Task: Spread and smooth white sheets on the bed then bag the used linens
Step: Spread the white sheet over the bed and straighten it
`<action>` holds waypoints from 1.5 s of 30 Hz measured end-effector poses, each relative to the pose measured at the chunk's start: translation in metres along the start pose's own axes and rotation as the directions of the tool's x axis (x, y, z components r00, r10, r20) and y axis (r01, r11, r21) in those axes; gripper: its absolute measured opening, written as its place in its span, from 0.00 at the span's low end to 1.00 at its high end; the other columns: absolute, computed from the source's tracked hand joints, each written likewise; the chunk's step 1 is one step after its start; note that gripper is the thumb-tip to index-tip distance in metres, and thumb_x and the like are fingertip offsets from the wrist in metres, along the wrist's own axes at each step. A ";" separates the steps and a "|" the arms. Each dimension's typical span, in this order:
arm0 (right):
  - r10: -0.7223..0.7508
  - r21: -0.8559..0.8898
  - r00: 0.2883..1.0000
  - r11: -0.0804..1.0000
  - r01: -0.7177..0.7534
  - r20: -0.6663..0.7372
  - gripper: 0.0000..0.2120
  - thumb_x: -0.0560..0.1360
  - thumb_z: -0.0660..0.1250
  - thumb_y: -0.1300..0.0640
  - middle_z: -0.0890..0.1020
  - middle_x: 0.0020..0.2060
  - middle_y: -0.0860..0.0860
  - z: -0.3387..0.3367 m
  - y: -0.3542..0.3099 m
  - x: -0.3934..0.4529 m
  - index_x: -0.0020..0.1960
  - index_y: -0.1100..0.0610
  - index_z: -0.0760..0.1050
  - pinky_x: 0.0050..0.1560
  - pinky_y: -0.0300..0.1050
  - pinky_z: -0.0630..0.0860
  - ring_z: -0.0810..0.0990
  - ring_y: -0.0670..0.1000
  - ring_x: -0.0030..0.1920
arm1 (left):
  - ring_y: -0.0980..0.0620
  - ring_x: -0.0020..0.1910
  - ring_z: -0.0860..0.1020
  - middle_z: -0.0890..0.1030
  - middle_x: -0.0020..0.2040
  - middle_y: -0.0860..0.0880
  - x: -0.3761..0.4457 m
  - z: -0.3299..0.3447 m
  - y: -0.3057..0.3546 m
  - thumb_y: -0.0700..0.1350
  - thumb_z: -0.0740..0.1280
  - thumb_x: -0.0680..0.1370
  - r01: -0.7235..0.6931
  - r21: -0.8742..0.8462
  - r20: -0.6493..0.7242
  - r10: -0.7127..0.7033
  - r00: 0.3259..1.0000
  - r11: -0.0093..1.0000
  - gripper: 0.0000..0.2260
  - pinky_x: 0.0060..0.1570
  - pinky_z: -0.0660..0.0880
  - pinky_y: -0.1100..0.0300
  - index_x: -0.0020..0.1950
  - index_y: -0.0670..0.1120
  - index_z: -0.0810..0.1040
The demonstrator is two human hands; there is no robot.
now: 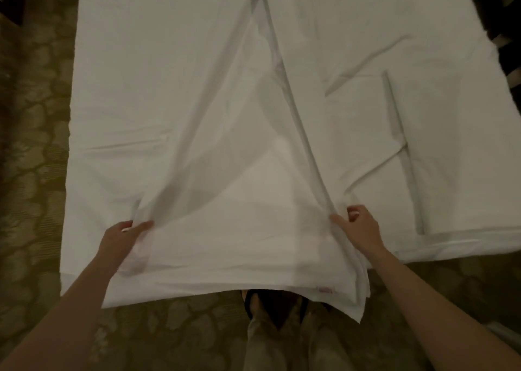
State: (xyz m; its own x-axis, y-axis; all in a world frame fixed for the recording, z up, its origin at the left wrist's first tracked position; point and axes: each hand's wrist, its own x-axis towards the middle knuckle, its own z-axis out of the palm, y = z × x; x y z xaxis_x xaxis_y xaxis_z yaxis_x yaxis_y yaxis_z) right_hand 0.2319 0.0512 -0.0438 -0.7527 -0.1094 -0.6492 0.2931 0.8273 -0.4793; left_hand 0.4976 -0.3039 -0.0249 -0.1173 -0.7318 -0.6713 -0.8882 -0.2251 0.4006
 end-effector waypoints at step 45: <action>0.077 0.456 0.993 0.884 -0.107 0.085 0.35 0.61 0.77 0.38 0.82 0.50 0.52 -0.059 -0.050 0.126 0.58 0.60 0.77 0.49 0.46 0.77 0.81 0.54 0.49 | 0.47 0.43 0.83 0.82 0.50 0.43 0.022 0.044 0.052 0.50 0.75 0.69 0.194 -0.308 0.175 -0.145 0.974 0.931 0.25 0.47 0.81 0.50 0.62 0.39 0.77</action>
State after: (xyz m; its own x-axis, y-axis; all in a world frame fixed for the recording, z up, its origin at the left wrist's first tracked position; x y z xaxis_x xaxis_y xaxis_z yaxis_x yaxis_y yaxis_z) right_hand 0.0871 0.0289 -0.0669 -0.6753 -0.0918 -0.7318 0.6085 0.4915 -0.6231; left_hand 0.4293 -0.3036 -0.0458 -0.0634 -0.5673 -0.8211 -0.7129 -0.5500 0.4350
